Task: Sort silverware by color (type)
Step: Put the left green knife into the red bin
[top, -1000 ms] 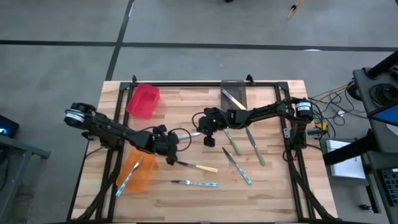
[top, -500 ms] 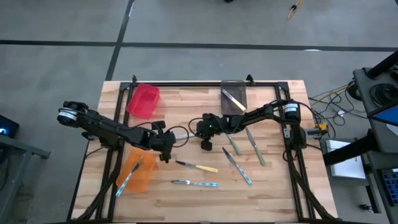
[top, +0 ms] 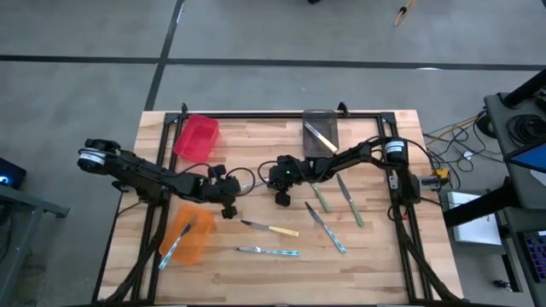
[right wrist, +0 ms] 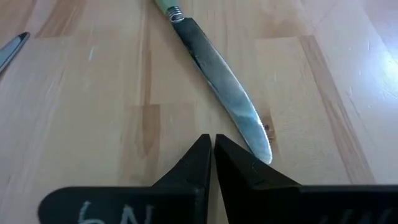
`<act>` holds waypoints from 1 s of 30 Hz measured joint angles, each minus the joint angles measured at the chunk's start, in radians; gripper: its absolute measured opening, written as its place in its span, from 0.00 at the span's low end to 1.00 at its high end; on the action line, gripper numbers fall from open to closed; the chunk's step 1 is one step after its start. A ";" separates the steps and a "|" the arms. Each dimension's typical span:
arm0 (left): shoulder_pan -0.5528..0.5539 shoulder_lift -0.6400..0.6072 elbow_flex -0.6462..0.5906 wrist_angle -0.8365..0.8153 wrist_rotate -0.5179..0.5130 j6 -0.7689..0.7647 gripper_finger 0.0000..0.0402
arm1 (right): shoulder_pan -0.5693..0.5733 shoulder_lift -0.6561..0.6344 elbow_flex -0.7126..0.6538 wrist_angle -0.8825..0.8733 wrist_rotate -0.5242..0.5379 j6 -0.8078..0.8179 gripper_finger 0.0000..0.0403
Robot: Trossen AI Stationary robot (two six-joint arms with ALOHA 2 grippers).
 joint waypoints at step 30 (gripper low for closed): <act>-0.001 0.002 -0.193 0.283 -0.001 -0.087 0.41 | -0.005 0.055 0.000 0.118 0.039 0.078 0.04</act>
